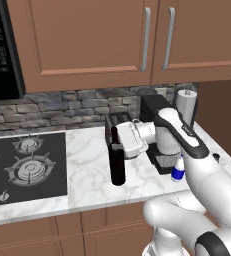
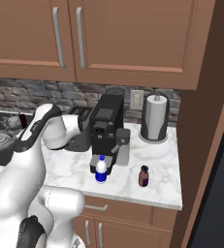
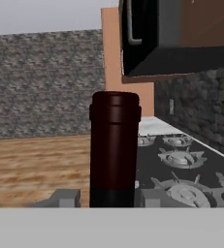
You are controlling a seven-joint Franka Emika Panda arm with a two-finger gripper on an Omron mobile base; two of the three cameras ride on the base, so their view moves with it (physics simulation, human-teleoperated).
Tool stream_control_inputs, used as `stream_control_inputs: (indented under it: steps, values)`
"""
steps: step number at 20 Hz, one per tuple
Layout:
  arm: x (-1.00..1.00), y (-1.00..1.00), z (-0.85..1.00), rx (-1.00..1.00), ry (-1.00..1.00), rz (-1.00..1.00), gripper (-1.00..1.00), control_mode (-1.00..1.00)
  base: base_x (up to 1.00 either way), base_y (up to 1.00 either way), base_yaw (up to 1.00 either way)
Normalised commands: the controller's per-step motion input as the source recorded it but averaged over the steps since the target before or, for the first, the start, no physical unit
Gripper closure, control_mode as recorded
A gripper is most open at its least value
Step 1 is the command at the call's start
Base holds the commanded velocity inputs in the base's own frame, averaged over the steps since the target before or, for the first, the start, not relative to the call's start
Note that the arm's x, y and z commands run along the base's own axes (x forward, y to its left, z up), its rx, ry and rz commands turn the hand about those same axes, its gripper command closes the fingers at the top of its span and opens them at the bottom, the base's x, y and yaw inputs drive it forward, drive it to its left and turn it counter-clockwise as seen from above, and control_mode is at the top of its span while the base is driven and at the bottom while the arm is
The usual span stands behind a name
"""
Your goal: Place the drinks on the dining counter in a tight cluster.
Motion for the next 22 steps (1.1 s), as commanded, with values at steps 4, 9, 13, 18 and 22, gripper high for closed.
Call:
stream_control_inputs:
  steps: [4, 9, 13, 18, 22]
  values:
    - [-0.17, -0.17, 0.14, 0.0, -0.06, 0.0, 1.0, -1.0, 0.0, 0.0, 0.0]
    - [-0.19, -0.09, 0.17, 0.0, -0.02, 0.0, 1.0, -1.0, 0.0, 0.0, 0.0]
    - [-0.1, -0.02, 0.06, 0.0, 0.0, 0.0, 1.0, -1.0, 0.0, 0.0, 0.0]
    - [0.0, 0.0, 0.0, 0.0, 0.0, 0.0, 1.0, -1.0, 0.0, 0.0, 0.0]
    - [0.0, 0.0, 0.0, 0.0, 0.0, 0.0, 1.0, -1.0, 0.0, 0.0, 0.0]
